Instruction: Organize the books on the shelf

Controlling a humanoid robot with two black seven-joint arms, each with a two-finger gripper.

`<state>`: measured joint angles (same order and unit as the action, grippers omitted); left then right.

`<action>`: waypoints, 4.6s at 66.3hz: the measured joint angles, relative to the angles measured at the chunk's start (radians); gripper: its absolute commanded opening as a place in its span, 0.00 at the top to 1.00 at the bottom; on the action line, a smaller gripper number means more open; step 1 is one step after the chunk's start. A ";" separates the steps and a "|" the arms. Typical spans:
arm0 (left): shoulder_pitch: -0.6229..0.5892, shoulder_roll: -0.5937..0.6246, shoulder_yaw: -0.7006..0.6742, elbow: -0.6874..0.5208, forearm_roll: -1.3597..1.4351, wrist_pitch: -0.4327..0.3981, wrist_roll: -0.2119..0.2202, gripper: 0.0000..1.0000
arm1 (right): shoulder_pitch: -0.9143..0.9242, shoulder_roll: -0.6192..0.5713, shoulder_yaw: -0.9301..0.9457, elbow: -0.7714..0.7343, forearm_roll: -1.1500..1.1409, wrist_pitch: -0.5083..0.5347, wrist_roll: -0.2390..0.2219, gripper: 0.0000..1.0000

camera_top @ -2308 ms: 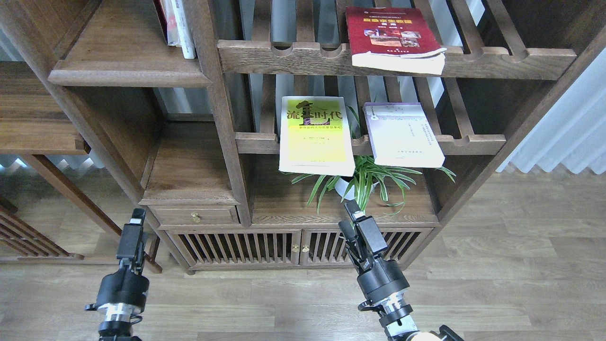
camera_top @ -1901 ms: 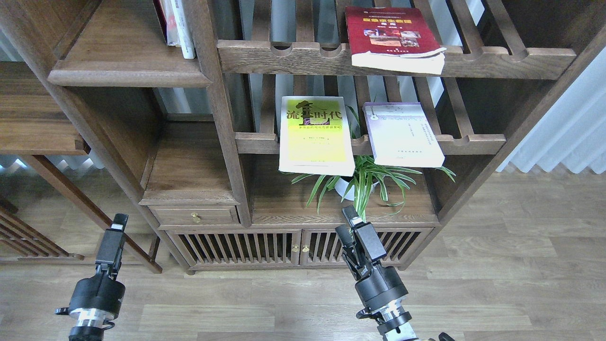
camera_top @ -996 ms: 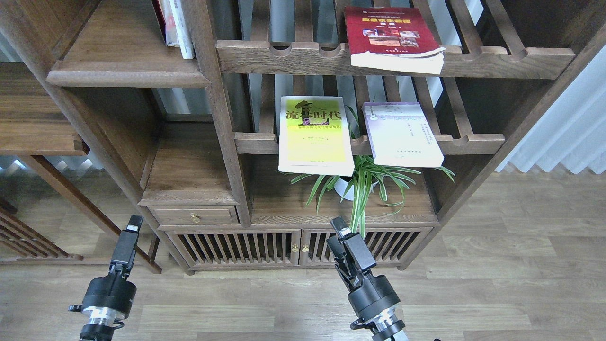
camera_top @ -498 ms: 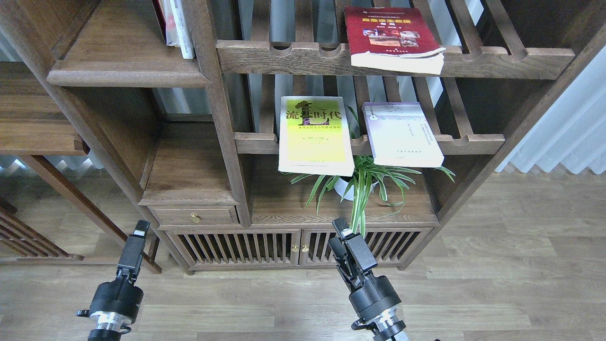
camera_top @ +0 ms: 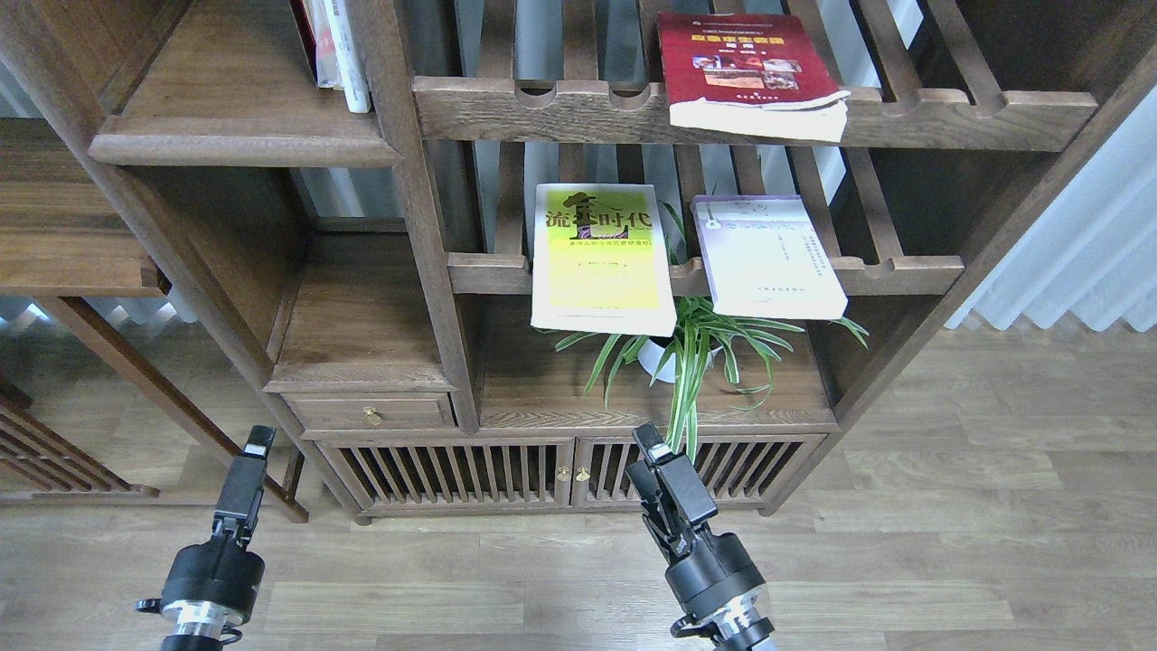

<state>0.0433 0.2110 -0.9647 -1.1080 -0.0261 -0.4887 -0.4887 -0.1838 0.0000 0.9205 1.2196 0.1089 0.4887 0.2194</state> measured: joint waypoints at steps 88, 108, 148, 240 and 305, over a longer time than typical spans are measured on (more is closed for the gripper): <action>0.035 -0.005 -0.003 0.010 -0.001 0.000 0.000 0.00 | 0.010 0.000 -0.027 -0.057 -0.003 0.000 -0.009 0.01; 0.035 -0.008 -0.008 0.019 0.000 0.000 0.000 0.00 | 0.009 0.000 -0.018 -0.057 -0.002 0.000 -0.005 0.01; 0.035 -0.010 -0.006 0.034 0.000 0.000 0.000 0.00 | 0.009 0.000 -0.024 -0.057 -0.001 0.000 -0.003 0.01; 0.058 -0.010 -0.046 0.118 -0.004 0.000 0.000 0.00 | 0.235 0.000 0.075 -0.191 0.088 0.000 0.012 0.01; 0.056 -0.006 -0.064 0.117 -0.006 0.000 0.000 0.00 | 0.377 0.000 0.279 -0.300 0.165 -0.008 0.014 0.01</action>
<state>0.0997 0.2054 -1.0292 -0.9910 -0.0325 -0.4887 -0.4887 0.1927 0.0000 1.1999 0.9196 0.2743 0.4806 0.2332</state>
